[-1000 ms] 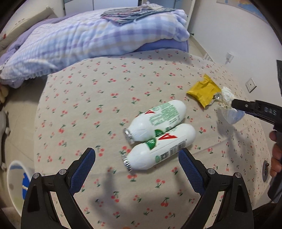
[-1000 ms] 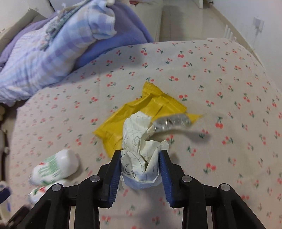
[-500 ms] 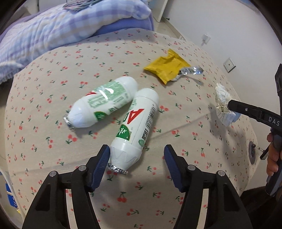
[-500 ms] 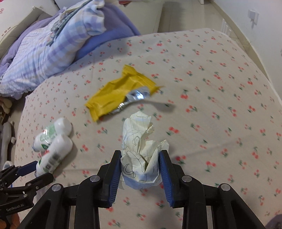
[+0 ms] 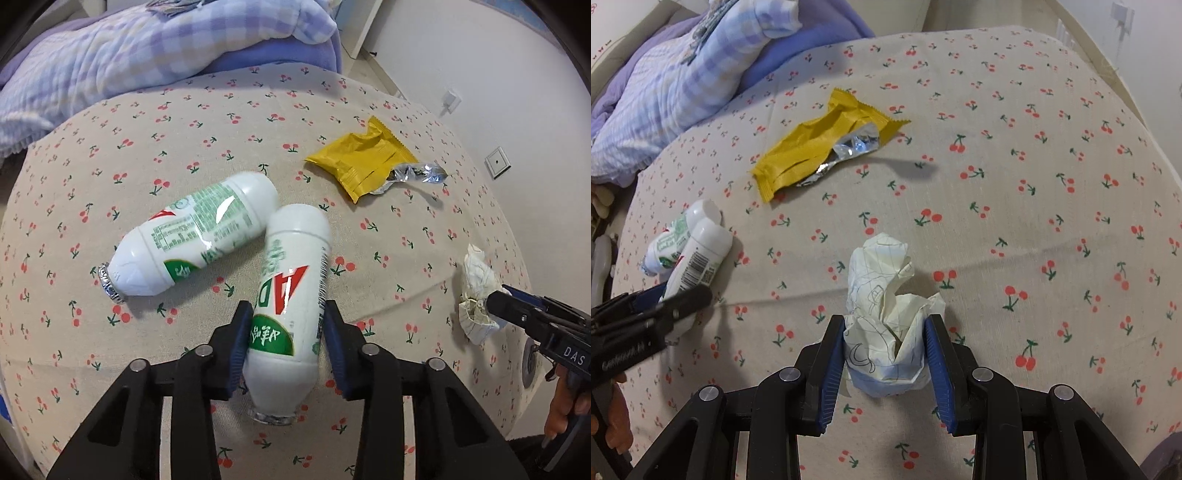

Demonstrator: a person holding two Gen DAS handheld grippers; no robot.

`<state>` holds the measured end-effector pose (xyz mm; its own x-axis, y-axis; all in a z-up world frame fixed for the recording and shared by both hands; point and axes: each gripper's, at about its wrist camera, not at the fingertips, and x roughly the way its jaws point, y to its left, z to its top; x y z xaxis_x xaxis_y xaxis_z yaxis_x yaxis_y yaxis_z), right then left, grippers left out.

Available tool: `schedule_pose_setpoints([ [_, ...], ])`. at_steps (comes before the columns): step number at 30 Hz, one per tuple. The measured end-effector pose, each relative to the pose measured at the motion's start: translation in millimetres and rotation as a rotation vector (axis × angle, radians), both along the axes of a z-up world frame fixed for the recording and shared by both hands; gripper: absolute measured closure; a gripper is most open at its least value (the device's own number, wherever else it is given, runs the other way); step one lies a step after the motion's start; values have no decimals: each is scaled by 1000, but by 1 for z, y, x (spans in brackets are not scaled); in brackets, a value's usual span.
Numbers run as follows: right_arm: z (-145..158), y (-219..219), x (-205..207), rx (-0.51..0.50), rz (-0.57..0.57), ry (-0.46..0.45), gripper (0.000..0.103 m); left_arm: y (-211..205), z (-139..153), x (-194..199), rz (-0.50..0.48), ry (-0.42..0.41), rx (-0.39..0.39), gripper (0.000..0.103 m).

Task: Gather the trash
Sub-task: 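Grasp a white yogurt bottle with the left tool while the right tool holds the crumpled tissue, then carry the yogurt bottle with the left tool and tissue with the right tool to the wastebasket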

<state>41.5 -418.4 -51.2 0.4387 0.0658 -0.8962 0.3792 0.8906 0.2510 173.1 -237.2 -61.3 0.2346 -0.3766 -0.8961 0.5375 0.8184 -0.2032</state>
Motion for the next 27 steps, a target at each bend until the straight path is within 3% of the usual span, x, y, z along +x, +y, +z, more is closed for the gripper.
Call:
schedule_pose_setpoints([
  [5,2,1,0,-4,6,-5,65,4,8,-9,29,-33,19,63],
  [12,15,15,1,1,29,-39,65,29,36,-29,59,-73,-13,63],
  [27,37,94,26,3,167,-102,65,130,61,-35,202,-125,6,64],
])
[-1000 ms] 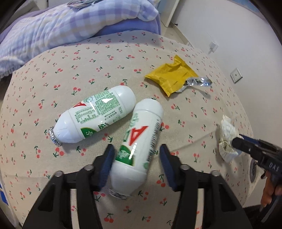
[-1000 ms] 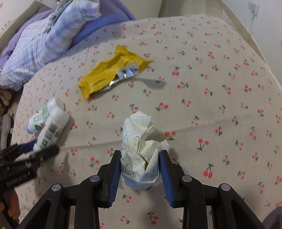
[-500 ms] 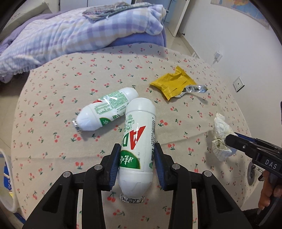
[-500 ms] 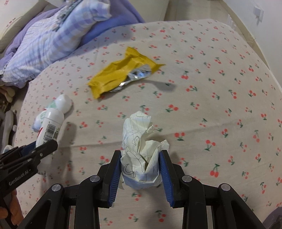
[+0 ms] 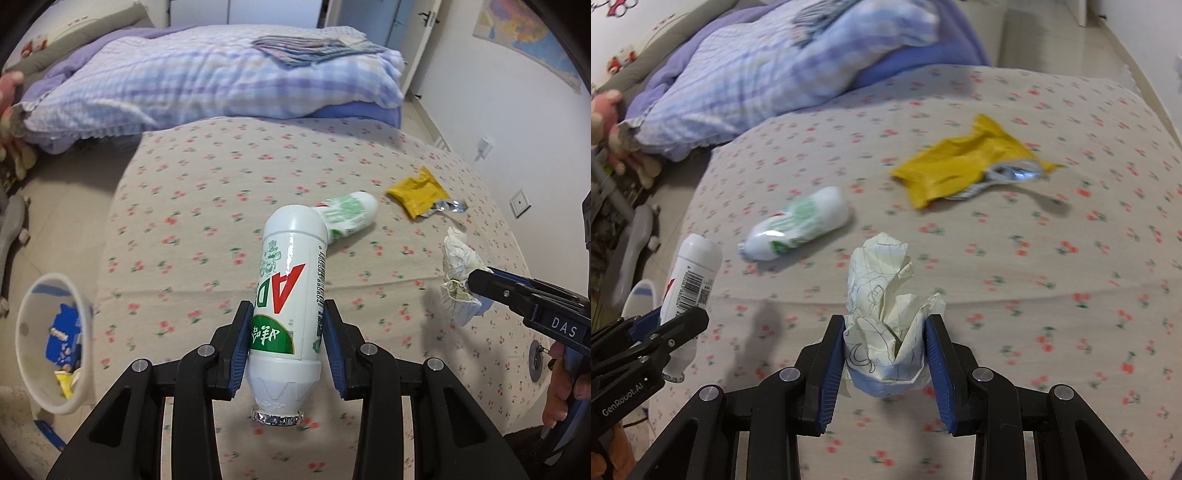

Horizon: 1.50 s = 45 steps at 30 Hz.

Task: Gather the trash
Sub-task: 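Carry the yogurt bottle with the left tool and tissue with the right tool to the wastebasket, then open the left tool over the wastebasket while the right tool drops the tissue in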

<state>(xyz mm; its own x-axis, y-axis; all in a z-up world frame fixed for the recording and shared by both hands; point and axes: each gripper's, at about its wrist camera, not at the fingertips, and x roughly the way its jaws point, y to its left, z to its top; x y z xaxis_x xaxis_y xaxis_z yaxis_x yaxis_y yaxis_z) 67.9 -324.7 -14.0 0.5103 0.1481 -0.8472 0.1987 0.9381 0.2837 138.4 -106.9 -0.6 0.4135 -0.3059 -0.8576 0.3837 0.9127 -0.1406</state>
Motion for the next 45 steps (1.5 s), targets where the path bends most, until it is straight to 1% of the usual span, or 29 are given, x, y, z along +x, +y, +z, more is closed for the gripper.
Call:
schedule_pose_setpoints([
  [11,4,66,24,-21,109,-19,65,87,0,8,144,6,4,64],
  [22,-2,131,48,-42,206,-17,65,177,-11,11,297,34,10,63],
  [29,-6,172,60,-56,266,-17,65,235,-25,23,432,86,-12,63],
  [32,-9,190,66,-59,293,-13,65,251,-34,32,473,109,-17,63],
  [36,-10,205,72,-59,315,-15,65,260,-45,43,489,134,-44,63],
  [40,-12,214,76,-58,324,-13,65,254,-49,50,436,140,-81,62],
  [42,-14,217,78,-61,327,-13,65,250,-54,54,420,174,-69,59],
  [43,-14,218,78,-62,328,-12,65,249,-59,56,423,203,-52,42],
  [44,-14,219,79,-62,328,-12,65,249,-61,55,434,212,-42,24],
  [45,-14,220,79,-62,329,-12,65,250,-61,54,452,207,-30,20],
])
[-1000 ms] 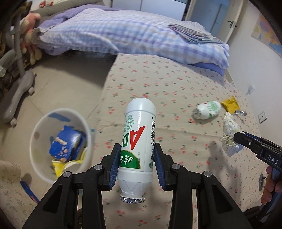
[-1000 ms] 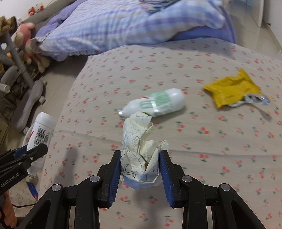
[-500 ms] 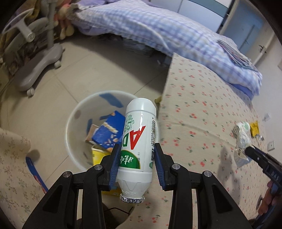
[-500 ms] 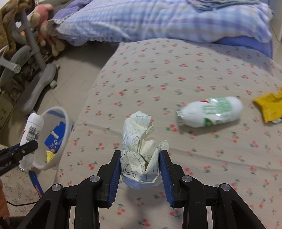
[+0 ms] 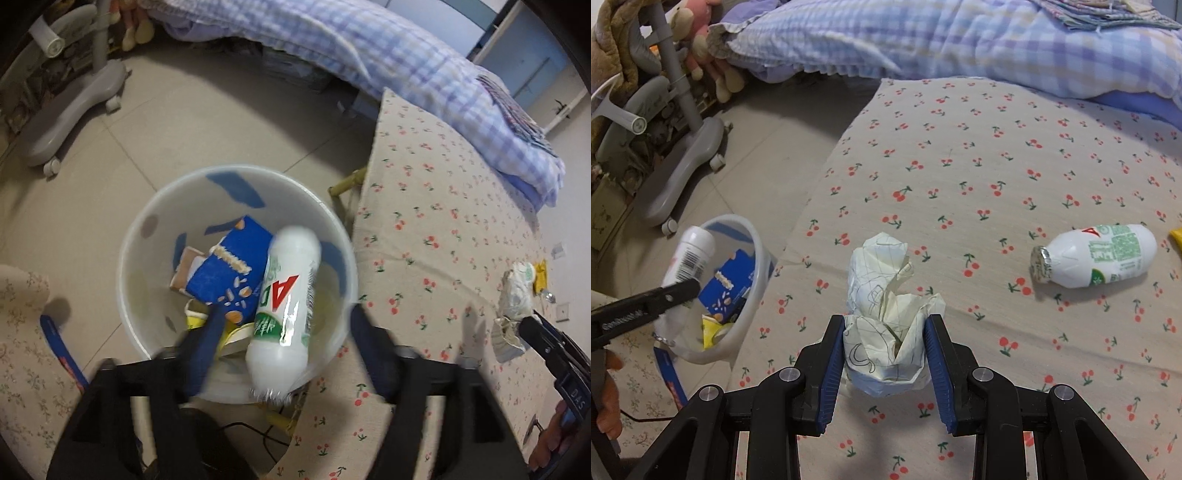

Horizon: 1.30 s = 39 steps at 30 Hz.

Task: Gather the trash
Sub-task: 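Open the left tool over the wastebasket while the right tool drops the tissue in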

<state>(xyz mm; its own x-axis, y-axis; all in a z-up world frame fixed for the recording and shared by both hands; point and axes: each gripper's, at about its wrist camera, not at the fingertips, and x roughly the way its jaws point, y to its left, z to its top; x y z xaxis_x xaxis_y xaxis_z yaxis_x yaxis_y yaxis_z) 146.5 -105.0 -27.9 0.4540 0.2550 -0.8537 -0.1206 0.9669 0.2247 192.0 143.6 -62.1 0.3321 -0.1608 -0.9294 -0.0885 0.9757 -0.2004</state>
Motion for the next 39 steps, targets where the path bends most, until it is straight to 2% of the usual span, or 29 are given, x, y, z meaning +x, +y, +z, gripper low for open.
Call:
schedule_pose_setpoints([
  [4,0,5,0,-4,8,0,65,4,8,-8,19,-31,63,10],
  [10,2,19,2,1,27,0,65,20,26,-31,31,-96,176,7],
  [15,4,48,6,16,66,-5,65,43,35,-48,37,-131,190,5],
  [17,4,62,8,28,87,-6,65,53,36,-54,45,-138,207,2],
  [27,-13,135,24,79,190,-4,64,101,28,-70,90,-128,264,1],
  [36,-34,164,42,96,186,24,62,117,26,-73,105,-120,255,1],
  [38,-34,166,44,108,191,12,55,114,27,-73,101,-123,255,1],
  [39,-32,167,44,119,194,-13,48,113,28,-74,99,-125,254,1],
])
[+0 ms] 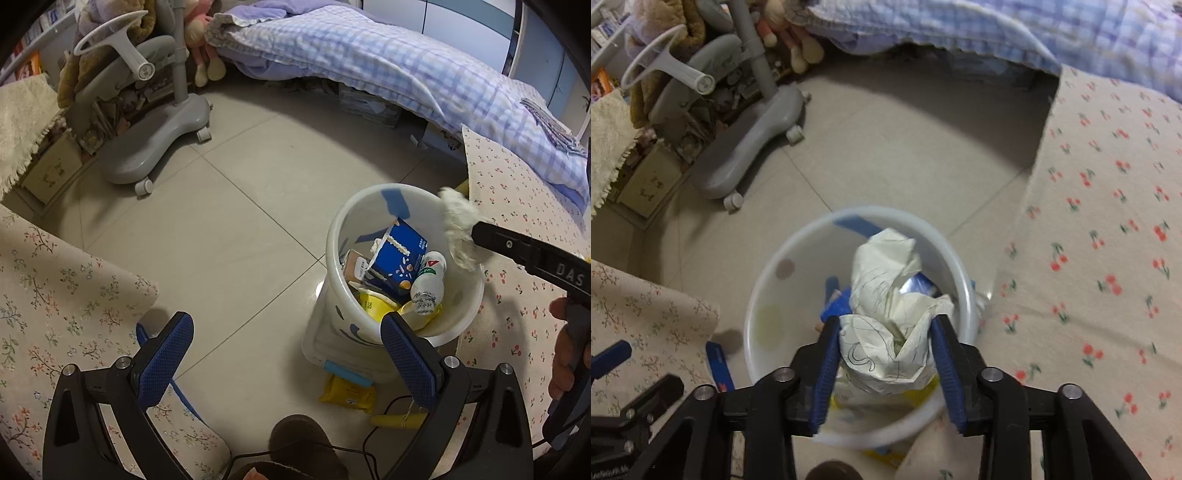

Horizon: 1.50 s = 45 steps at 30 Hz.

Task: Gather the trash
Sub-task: 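Open the left tool over the wastebasket while the right tool drops the tissue in, then move both open tools back toward the second yogurt bottle and yellow wrapper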

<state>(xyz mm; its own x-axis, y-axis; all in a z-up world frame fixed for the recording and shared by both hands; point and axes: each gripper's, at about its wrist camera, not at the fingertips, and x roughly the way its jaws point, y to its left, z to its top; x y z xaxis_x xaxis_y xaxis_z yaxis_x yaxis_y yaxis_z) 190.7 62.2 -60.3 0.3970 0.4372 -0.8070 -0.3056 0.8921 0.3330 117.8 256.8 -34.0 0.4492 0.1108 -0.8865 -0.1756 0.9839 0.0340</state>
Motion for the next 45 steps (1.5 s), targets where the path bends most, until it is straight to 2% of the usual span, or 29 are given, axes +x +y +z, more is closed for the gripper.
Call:
schedule_pose_setpoints([
  [1,1,1,0,13,4,-11,33,-1,1,0,-4,-3,-3,1],
  [2,2,1,0,19,6,-15,29,-2,3,0,-7,-8,-4,1],
  [8,15,-10,-5,2,-2,-42,29,-13,10,-3,-34,-21,-1,1],
  [16,35,-57,-18,-19,-52,-50,29,-51,27,0,-99,-55,-20,1],
  [32,55,-207,-48,-98,-241,-76,27,-172,50,16,-275,-80,-38,1],
  [45,58,-332,-63,-109,-474,-59,25,-271,52,40,-407,-75,-58,1],
])
